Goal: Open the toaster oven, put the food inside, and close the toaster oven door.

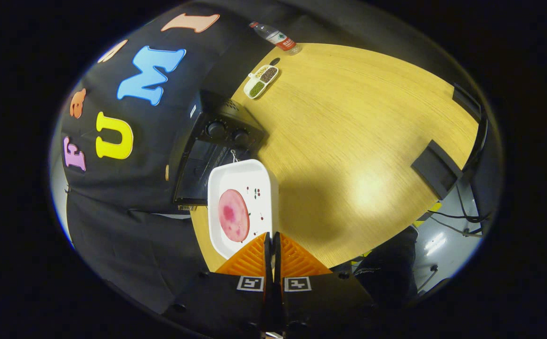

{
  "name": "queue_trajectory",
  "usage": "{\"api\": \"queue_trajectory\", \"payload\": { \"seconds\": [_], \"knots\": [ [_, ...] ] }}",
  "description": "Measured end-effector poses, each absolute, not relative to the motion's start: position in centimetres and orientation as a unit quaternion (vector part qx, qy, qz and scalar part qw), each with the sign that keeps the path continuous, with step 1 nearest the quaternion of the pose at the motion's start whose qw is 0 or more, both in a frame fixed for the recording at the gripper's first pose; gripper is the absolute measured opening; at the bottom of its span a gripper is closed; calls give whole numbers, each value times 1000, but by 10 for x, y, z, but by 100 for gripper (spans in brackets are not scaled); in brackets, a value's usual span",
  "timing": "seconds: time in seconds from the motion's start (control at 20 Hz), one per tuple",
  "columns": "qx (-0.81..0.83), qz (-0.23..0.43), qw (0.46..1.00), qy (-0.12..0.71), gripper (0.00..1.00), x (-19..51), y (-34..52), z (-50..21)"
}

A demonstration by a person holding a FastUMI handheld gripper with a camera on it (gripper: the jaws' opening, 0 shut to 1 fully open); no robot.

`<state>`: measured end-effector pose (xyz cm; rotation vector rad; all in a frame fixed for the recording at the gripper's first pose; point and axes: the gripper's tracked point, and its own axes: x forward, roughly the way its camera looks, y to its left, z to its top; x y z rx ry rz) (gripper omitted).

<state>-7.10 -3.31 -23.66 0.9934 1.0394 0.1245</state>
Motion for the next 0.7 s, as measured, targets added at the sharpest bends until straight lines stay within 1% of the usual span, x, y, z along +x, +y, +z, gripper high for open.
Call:
{"api": "queue_trajectory", "payload": {
  "seconds": [0.15, 0.45, 0.7],
  "knots": [
    [462, 73, 746, 475, 2, -51, -7, -236],
    [466, 106, 723, 498, 2, 0, 51, -245],
    [496, 92, 707, 495, 2, 42, 72, -251]
  ]
}}
